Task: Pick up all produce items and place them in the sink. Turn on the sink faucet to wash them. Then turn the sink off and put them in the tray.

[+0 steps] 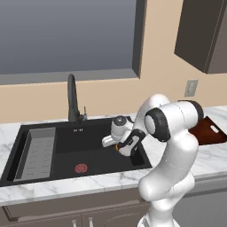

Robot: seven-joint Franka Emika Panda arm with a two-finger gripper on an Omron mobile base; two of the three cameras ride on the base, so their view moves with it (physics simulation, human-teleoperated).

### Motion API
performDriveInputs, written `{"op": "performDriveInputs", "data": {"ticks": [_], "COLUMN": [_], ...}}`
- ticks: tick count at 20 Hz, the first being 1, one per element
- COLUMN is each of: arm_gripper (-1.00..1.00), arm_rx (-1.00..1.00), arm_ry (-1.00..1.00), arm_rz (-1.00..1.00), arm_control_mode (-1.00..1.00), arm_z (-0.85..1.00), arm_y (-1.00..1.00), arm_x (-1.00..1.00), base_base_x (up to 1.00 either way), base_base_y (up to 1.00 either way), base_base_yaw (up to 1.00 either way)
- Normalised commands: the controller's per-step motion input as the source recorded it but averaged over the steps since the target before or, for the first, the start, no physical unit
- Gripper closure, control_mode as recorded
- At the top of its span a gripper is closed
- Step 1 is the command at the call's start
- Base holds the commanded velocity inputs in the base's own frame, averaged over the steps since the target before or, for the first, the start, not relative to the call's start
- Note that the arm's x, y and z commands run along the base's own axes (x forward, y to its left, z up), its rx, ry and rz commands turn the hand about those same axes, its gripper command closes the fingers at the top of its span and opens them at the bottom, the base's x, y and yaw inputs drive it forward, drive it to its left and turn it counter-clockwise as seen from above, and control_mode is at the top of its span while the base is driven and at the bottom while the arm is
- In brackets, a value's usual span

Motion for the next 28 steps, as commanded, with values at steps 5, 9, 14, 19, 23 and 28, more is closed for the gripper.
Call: {"op": "performDriveInputs", "data": {"ticks": [5,9,14,19,23,28], "arm_gripper": [1.00,1.00,1.00,1.00,1.00,1.00], "arm_rx": [0.00,0.00,0.00,0.00,0.00,0.00], "arm_ry": [0.02,0.02,0.02,0.02,0.00,0.00], "arm_rz": [-0.08,-0.10,-0.11,-0.12,-0.11,-0.07], "arm_control_mode": [-1.00,-1.00,-1.00,-1.00,-1.00,-1.00], "arm_z": [0.94,0.94,0.73,0.42,0.19,0.13], "arm_y": [-0.17,-0.16,-0.31,-0.43,-0.58,-0.65], "arm_x": [0.00,0.00,0.00,0.00,0.00,0.00], "base_base_x": [0.00,0.00,0.00,0.00,0.00,0.00], "base_base_y": [0.00,0.00,0.00,0.00,0.00,0.00], "base_base_yaw": [0.00,0.00,0.00,0.00,0.00,0.00]}}
